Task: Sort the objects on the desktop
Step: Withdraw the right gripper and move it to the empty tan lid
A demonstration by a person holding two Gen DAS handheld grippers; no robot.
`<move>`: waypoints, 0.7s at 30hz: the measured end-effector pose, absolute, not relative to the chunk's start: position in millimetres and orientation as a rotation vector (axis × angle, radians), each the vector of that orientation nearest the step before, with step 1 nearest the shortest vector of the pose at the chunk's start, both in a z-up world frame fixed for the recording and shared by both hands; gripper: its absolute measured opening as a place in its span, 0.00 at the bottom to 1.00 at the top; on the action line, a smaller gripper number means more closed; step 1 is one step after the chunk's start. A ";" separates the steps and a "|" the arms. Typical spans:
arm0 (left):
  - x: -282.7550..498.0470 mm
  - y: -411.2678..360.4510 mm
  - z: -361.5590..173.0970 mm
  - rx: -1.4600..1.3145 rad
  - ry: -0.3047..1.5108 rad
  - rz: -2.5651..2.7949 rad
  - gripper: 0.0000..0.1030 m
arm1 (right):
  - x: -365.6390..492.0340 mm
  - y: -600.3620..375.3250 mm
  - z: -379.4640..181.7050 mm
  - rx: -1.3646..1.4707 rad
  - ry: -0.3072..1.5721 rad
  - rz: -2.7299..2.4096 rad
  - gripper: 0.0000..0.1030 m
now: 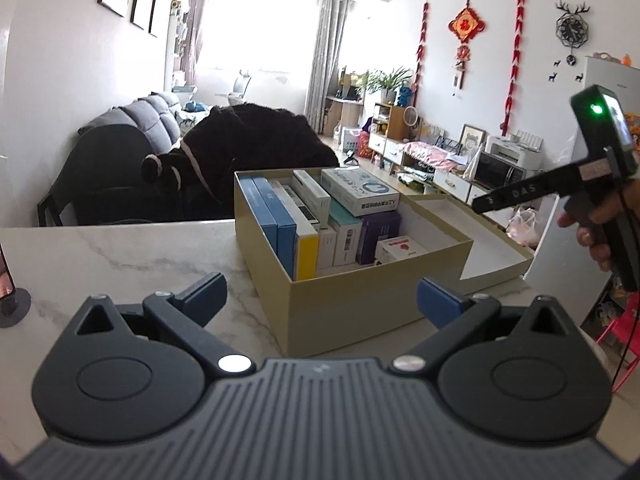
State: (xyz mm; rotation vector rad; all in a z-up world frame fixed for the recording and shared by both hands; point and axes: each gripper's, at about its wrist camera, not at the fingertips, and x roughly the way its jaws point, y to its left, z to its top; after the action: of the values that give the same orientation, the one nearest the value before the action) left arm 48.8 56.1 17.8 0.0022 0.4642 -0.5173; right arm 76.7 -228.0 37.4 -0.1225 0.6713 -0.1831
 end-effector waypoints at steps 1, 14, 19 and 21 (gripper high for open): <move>51.1 52.4 17.1 0.006 0.475 -0.512 1.00 | 76.0 -230.9 35.8 -0.119 0.671 -0.185 0.94; 55.5 -6.1 12.4 0.063 0.541 -0.500 1.00 | 59.0 -276.9 10.4 -0.112 0.690 -0.247 0.99; 56.4 -23.3 9.9 0.071 0.553 -0.480 1.00 | 48.1 -289.2 5.2 -0.122 0.672 -0.266 0.99; 56.1 -27.9 8.4 0.068 0.566 -0.461 1.00 | 44.5 -292.6 2.6 -0.126 0.667 -0.270 1.00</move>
State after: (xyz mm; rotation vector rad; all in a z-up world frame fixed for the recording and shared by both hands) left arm 56.1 -27.9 8.4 0.0675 0.5657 -0.4607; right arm 44.5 -292.6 2.6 -0.1258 0.6669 -0.2704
